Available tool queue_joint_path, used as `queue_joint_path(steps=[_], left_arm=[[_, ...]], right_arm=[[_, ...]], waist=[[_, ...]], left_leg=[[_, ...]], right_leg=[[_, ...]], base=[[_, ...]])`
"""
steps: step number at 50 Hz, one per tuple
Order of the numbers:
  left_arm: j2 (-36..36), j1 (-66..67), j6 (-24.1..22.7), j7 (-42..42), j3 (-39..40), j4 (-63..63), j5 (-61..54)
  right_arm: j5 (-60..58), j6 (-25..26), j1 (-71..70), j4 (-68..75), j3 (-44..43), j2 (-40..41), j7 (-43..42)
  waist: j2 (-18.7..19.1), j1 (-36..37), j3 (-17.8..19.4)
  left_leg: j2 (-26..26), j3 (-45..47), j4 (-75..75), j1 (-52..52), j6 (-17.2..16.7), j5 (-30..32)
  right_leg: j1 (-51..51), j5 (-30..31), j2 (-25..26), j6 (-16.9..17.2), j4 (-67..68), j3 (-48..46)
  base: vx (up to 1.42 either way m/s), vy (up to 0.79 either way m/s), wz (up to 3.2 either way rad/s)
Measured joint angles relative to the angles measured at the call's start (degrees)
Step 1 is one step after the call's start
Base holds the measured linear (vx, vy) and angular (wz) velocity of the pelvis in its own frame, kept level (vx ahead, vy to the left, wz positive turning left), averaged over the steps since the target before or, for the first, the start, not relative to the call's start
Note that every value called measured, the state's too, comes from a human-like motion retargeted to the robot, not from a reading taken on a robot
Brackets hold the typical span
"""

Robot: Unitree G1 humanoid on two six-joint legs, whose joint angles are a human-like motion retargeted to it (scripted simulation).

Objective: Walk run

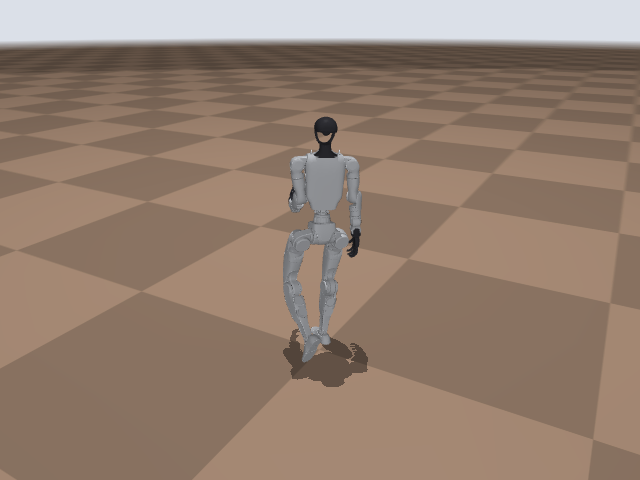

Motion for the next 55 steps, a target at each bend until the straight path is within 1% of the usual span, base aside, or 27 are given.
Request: queue_joint_path(steps=[2,5,9,11,13,15,18,20,22,23,25,27,28,29,30,32,35,38,40,42,43,46,48,50,52,53,55], left_arm=[[-0.07,1.26,-0.11,1.28,0.96,-1.09,0.51],[-0.11,3.35,-0.08,2.03,2.62,-2.95,0.44],[-0.16,6.1,-0.14,3.26,4.18,-4.99,-0.11],[-0.43,7.22,-0.15,3.69,4.82,-5.61,-0.04],[-0.73,7.74,-0.11,3.64,5.43,-6.03,0.23],[-0.59,8.11,-0.17,3.47,5.97,-6.59,0.8],[0.29,8.1,-0.29,3.17,6.54,-7.04,2.27],[0.75,7.81,-0.29,3.04,7.0,-7.05,3.39],[0.88,7.78,-0.1,2.65,7.47,-7.14,3.93],[1.02,7.76,0.14,2.18,7.71,-7.25,3.75],[1.68,7.64,0.61,0.55,8.64,-7.49,2.37],[2.85,6.64,0.94,-1.09,9.29,-7.23,-0.14],[3.5,5.8,1.07,-1.55,9.46,-6.9,-1.33],[4.18,4.86,1.23,-1.74,9.7,-6.57,-2.15],[4.87,3.88,1.39,-1.78,9.98,-6.24,-2.78],[5.27,2.78,1.55,-0.84,9.52,-5.94,-2.44],[6.18,2.11,1.38,1.05,7.57,-6.97,-1.28],[6.58,1.85,1.11,1.11,5.78,-7.52,-2.15],[7.39,0.98,0.98,0.49,5.1,-7.55,-3.27],[8.73,0.06,0.84,-0.02,4.63,-7.62,-3.98],[9.41,-0.3,0.76,-0.19,4.37,-7.65,-4.06],[10.24,-1.03,0.44,-0.47,3.99,-7.57,-3.93],[9.66,-1.26,0.22,-0.6,4.06,-7.13,-3.9],[8.62,-1.26,0.02,-0.74,3.5,-6.32,-4.01],[7.17,-0.98,-0.17,-0.74,2.69,-5.25,-3.94],[6.42,-0.7,-0.25,-0.73,2.52,-4.72,-3.71],[4.78,0.03,-0.46,-0.94,2.55,-3.79,-2.77]], right_arm=[[-1.06,-1.19,-2.31,-3.43,0.84,-0.36,0.42],[-1.78,-3.37,-5.42,-8.18,2.66,-1.0,0.67],[-0.62,-5.63,-9.66,-10.5,3.88,-2.26,-1.31],[0.29,-6.1,-11.15,-10.82,3.28,-2.37,-3.37],[1.68,-6.43,-12.13,-10.58,2.5,-2.31,-5.09],[3.37,-6.9,-12.17,-9.69,2.3,-2.19,-5.27],[4.56,-6.21,-10.12,-7.15,1.41,-1.81,-3.22],[3.9,-5.41,-7.8,-5.01,0.95,-1.51,-1.7],[2.12,-3.96,-4.82,-2.54,0.74,-1.15,-0.88],[1.24,-2.92,-3.3,-1.24,0.9,-0.85,-0.75],[0.36,-0.71,-0.45,1.66,2.68,-0.12,-0.67],[-0.07,0.66,1.42,4.63,4.57,-0.03,-0.18],[-0.57,1.24,2.05,5.51,5.1,0.03,0.42],[-1.51,1.97,2.68,5.81,5.38,0.5,1.27],[-2.67,2.78,3.31,5.81,5.54,1.16,2.25],[-5.18,3.63,4.79,5.81,5.14,1.54,3.13],[-6.48,2.75,6.32,5.53,5.09,1.98,2.19],[-6.16,2.34,8.31,4.21,4.83,2.18,0.4],[-5.26,2.19,9.01,3.85,4.47,2.43,-0.2],[-3.52,2.15,9.22,4.34,4.11,3.0,-0.2],[-2.53,2.16,9.27,4.74,3.82,3.36,-0.08],[-0.23,1.3,9.48,5.44,2.9,4.2,0.29],[0.52,-0.24,9.93,5.26,2.37,4.62,-0.38],[1.42,-1.7,10.52,5.06,1.79,4.91,-1.93],[2.26,-1.86,11.08,5.14,0.89,4.85,-3.27],[2.54,-1.69,11.31,5.22,0.43,4.78,-3.59],[3.51,-1.4,11.1,5.8,0.12,4.27,-3.57]], waist=[[-1.75,2.33,0.35],[-3.43,6.23,1.02],[-3.23,10.71,2.87],[-2.86,12.12,3.47],[-2.53,13.45,4.04],[-2.65,14.63,4.56],[-3.3,15.61,4.05],[-3.78,17.65,3.1],[-4.86,20.3,2.08],[-5.54,19.92,1.34],[-6.46,18.13,0.6],[-7.71,15.41,1.63],[-7.68,14.85,1.92],[-6.15,15.71,1.75],[-3.85,17.27,1.34],[-1.98,18.19,1.84],[0.83,12.18,2.97],[2.18,7.29,3.62],[1.96,5.34,4.27],[1.05,4.75,4.82],[0.85,4.34,5.08],[1.25,3.76,4.4],[1.97,4.31,3.3],[3.41,3.22,2.73],[4.26,0.87,2.02],[4.51,-0.13,1.73],[3.88,1.19,0.82]], left_leg=[[-2.59,-0.63,-1.3,-5.05,2.71,-4.56],[-2.67,1.45,-9.5,-10.82,7.06,-11.44],[-1.72,3.1,-28.89,-13.73,11.36,-11.68],[-2.14,3.64,-38.66,-14.54,13.37,-13.68],[-3.46,3.82,-47.47,-15.0,13.39,-16.22],[-5.26,2.79,-54.26,-14.94,9.74,-18.65],[-6.54,-0.11,-54.35,-14.06,9.04,-17.54],[-5.31,2.06,-51.63,-13.2,8.85,-16.15],[-5.38,0.92,-50.78,-12.18,9.42,-10.8],[-6.47,-1.73,-49.77,-11.92,10.78,-10.7],[-7.52,-5.81,-46.2,-12.05,12.01,-13.23],[-8.73,-2.67,-44.32,-8.45,12.9,-16.82],[-8.3,-0.67,-44.64,-6.33,12.98,-18.07],[-5.83,-0.26,-45.37,-5.05,12.64,-18.92],[-2.35,-0.64,-46.29,-4.19,12.09,-19.59],[-0.33,1.68,-47.15,-1.14,11.68,-21.11],[0.27,2.03,-49.66,3.04,11.14,-22.15],[-0.93,1.64,-51.15,7.1,10.82,-24.51],[-2.19,2.68,-52.18,10.18,10.55,-25.93],[-3.52,3.8,-53.15,13.64,10.11,-27.43],[-3.79,4.0,-53.58,15.35,9.76,-28.0],[-3.04,6.54,-54.42,19.17,7.65,-28.93],[-2.26,8.81,-54.11,20.75,5.81,-28.77],[-0.67,8.56,-52.58,21.9,3.63,-26.78],[0.48,6.62,-49.63,22.51,1.04,-21.62],[1.39,6.05,-47.86,22.8,-0.45,-17.5],[2.5,8.03,-42.76,23.01,-2.65,-6.26]], right_leg=[[2.41,0.25,0.35,-0.48,-1.02,0.84],[5.5,0.09,2.42,-1.61,-1.88,4.58],[10.48,-1.12,6.31,-3.83,-2.28,9.14],[12.94,-1.94,7.81,-4.89,-2.24,11.12],[15.43,-2.41,8.68,-5.73,-2.21,12.23],[17.98,-2.39,8.86,-5.85,-1.73,12.74],[20.63,0.4,9.86,-5.61,-0.21,12.53],[21.85,4.57,10.26,-3.96,1.57,12.38],[22.31,12.67,9.12,-0.04,5.04,10.97],[21.82,18.05,8.34,3.17,7.31,9.44],[19.14,27.75,9.22,11.54,15.82,9.28],[12.2,28.1,9.2,17.63,34.76,6.48],[9.32,28.1,8.58,18.51,41.2,4.7],[6.99,27.95,9.64,16.28,41.82,3.57],[4.94,27.74,11.55,12.51,39.54,2.77],[0.41,20.53,8.95,7.82,40.6,-1.3],[-6.08,13.15,7.02,10.18,38.09,-3.29],[-10.63,7.83,3.61,12.01,28.55,-1.72],[-12.55,7.34,0.93,10.81,20.07,0.17],[-13.38,6.12,-3.93,10.04,11.0,-1.78],[-13.88,4.95,-4.99,9.54,6.64,-2.08],[-15.29,3.73,-5.52,9.06,-6.06,-4.19],[-14.79,3.43,-5.85,8.01,-9.94,-10.67],[-14.11,4.56,-5.8,1.53,-6.84,-15.46],[-13.22,8.02,-8.12,2.21,-3.99,-22.91],[-12.82,9.6,-7.02,1.34,-3.35,-18.9],[-11.31,8.43,-5.62,-0.43,-1.2,-14.22]], base=[[0.75,-0.41,-1.63],[0.61,-0.3,-1.89],[0.66,-0.25,-1.71],[0.83,-0.19,-1.32],[0.83,-0.12,-1.13],[0.89,-0.09,-0.93],[0.94,-0.15,-0.55],[0.96,-0.14,-1.02],[1.03,-0.1,-1.19],[1.06,-0.1,-0.52],[1.03,-0.16,-0.02],[0.93,-0.24,0.24],[0.76,-0.25,-0.54],[0.62,-0.21,-1.51],[0.58,-0.13,-2.05],[0.63,-0.07,-1.29],[0.66,-0.1,0.62],[0.68,-0.1,0.41],[0.6,-0.16,-0.25],[0.61,-0.26,-0.55],[0.62,-0.26,-0.43],[0.68,-0.29,-0.56],[0.92,-0.43,-0.85],[0.85,-0.4,0.03],[0.88,-0.47,0.65],[0.92,-0.56,0.2],[0.88,-0.57,-0.55]])
